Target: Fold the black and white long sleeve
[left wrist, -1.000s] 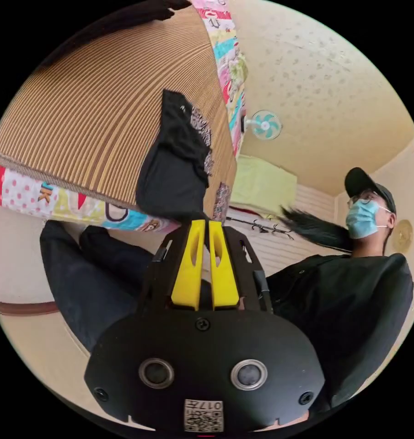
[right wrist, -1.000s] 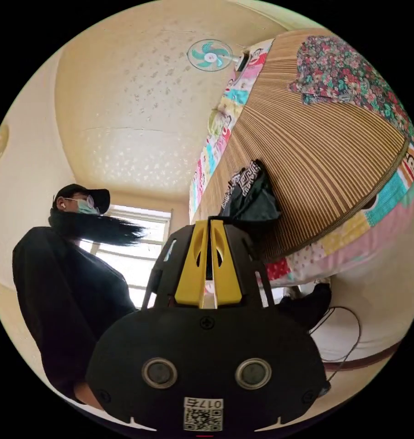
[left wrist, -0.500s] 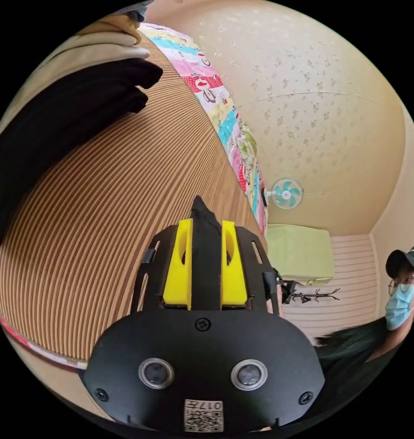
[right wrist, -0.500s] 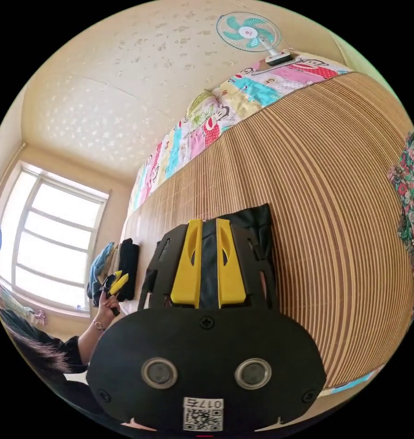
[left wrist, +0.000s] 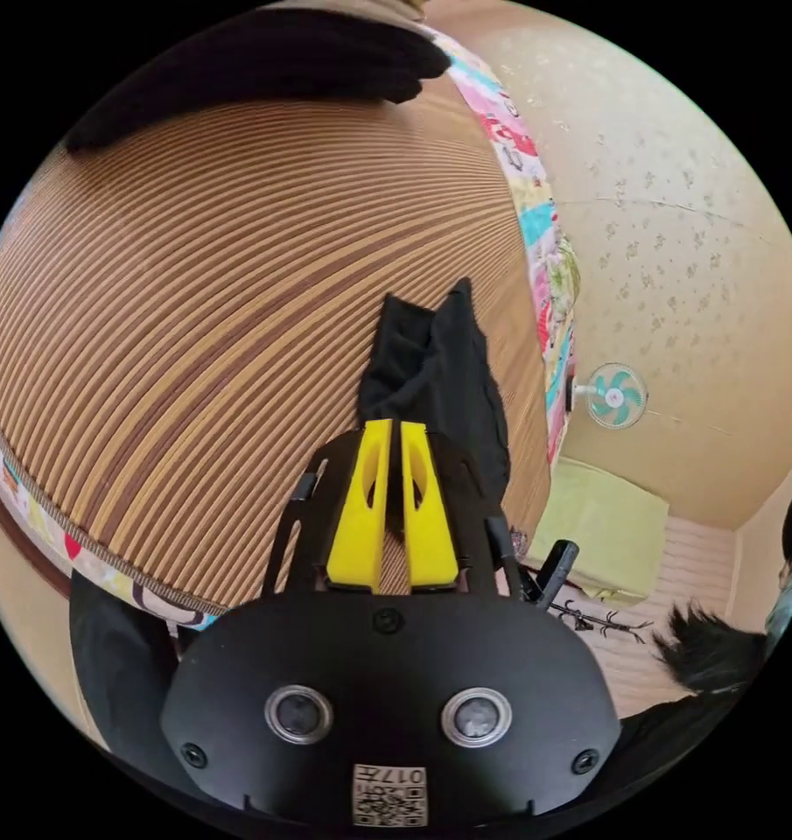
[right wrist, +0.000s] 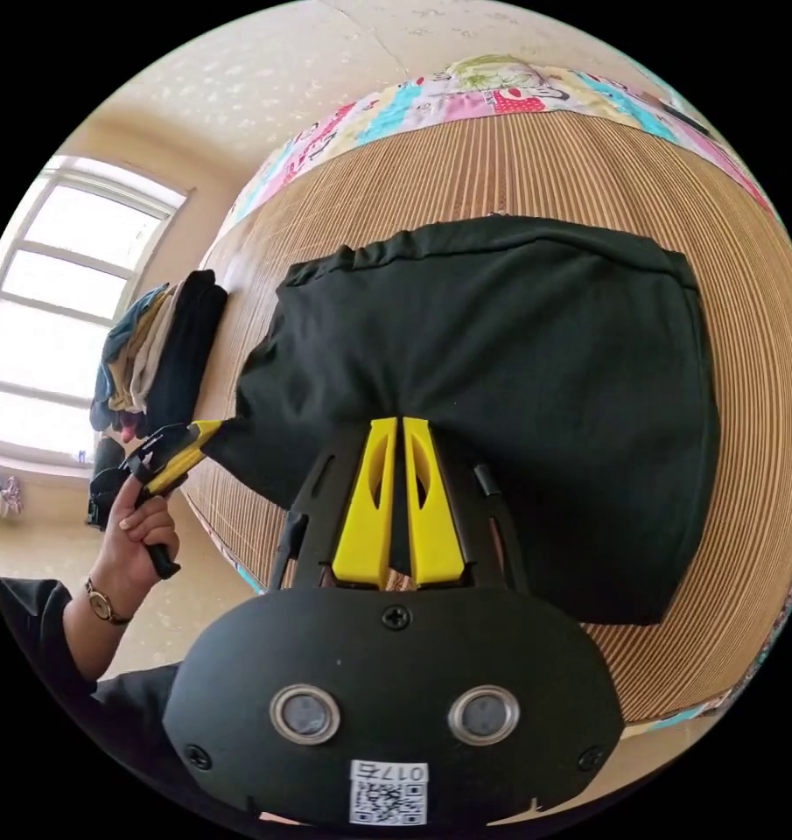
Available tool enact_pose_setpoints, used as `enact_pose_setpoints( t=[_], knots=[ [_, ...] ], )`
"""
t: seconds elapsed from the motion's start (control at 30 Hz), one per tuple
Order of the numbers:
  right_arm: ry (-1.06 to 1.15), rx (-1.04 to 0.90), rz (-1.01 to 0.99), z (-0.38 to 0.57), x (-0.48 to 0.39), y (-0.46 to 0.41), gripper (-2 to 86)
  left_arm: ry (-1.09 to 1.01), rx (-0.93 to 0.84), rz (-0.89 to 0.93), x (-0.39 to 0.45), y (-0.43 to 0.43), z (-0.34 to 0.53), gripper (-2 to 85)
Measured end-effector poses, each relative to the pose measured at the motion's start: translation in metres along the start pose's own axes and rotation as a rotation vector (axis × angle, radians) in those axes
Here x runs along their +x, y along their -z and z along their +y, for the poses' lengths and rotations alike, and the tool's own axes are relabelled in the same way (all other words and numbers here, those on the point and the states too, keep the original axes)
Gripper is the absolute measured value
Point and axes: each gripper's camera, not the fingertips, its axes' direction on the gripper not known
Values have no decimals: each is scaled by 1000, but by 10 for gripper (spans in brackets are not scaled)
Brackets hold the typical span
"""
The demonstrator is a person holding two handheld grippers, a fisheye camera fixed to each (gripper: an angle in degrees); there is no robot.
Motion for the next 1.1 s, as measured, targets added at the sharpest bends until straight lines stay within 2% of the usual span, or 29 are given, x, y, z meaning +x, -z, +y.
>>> enact_pose_setpoints(
  t=[0.07,0.2,0.33,0.4,0.47,0.53,0.6,0.67,0.7,0.77,0.87,0.9,0.97,1.03,1.1],
  knots=[
    [-45,66,-42,12,13,28,14,-204,5,64,49,-2,-7,4],
    [-235,98,-85,57,55,78,9,-588,-140,208,169,-60,21,-4],
    [-397,81,-105,102,91,100,16,-777,-359,287,231,-149,91,-3],
    [-483,47,-112,126,109,105,28,-846,-572,293,245,-206,145,7],
    [-526,44,-170,139,119,109,41,-880,-629,252,239,-219,172,43],
    [-563,66,-242,148,126,111,60,-881,-548,182,222,-207,180,69],
    [-613,117,-349,157,134,112,76,-811,-393,6,185,-182,171,86],
    [-658,162,-445,161,141,109,89,-705,-328,-163,151,-175,157,118],
    [-684,193,-514,163,145,106,99,-621,-358,-252,126,-181,148,133],
    [-721,232,-605,163,149,101,114,-492,-474,-291,89,-203,140,135],
    [-797,295,-741,162,156,93,129,-303,-655,-219,45,-242,147,80],
    [-827,319,-783,161,158,92,130,-268,-659,-217,37,-246,152,51],
    [-833,357,-767,155,159,101,129,-285,-650,-225,35,-244,156,53],
    [-783,370,-661,140,159,119,127,-336,-646,-279,39,-238,159,77],
    [-691,396,-438,113,163,149,126,-433,-543,-363,52,-217,165,108]
  ],
)
